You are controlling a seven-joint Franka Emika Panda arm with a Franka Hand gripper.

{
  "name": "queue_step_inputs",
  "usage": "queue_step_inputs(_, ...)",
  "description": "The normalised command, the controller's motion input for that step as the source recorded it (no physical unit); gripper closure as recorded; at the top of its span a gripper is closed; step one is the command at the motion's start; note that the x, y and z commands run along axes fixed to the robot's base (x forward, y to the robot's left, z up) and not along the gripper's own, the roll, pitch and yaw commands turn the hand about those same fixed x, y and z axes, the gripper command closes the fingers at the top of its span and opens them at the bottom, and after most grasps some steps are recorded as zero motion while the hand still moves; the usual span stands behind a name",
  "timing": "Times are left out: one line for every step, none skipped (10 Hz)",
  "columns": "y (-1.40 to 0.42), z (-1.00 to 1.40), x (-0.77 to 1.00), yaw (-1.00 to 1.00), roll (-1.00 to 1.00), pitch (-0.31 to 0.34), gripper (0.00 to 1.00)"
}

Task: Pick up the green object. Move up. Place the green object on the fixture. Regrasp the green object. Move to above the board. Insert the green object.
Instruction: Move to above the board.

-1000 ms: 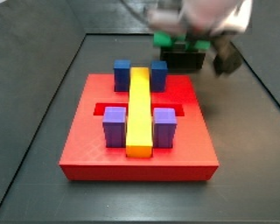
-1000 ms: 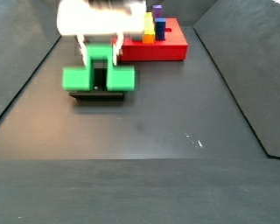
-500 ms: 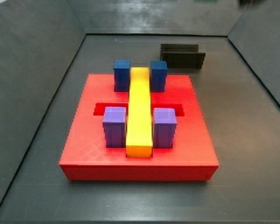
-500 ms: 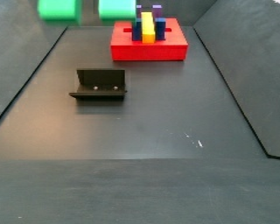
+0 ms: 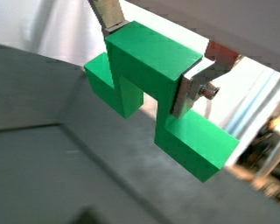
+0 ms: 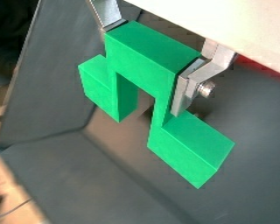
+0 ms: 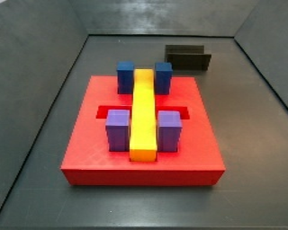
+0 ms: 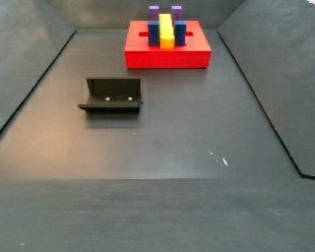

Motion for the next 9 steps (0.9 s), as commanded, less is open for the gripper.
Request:
queue_step_inputs(-1.4, 0.29, -0.93, 0.07, -1.0, 0.089, 1.0)
queue_step_inputs(-1.4, 0.28, -0.93, 0.07, -1.0, 0.086, 1.0)
queue_step_inputs(-1.4, 0.28, -0.94, 0.07, -1.0, 0.073, 1.0)
queue_step_inputs(-1.4, 0.28, -0.95, 0.08, -1.0, 0.071, 1.0)
queue_step_inputs(-0.61, 0.12, -0.48, 0.09, -1.0, 0.037, 1.0)
queue_step_inputs(-0.36, 0.06, -0.32, 0.09, -1.0, 0.026, 1.0)
queue_step_inputs(-0.13, 0.04, -0.17, 0.07, -1.0, 0.019, 1.0)
queue_step_inputs(-0.09, 0.05, -0.14, 0.07, -1.0, 0.005, 1.0)
queue_step_inputs(-0.03, 0.01, -0.12, 0.06, -0.87, -0.037, 1.0)
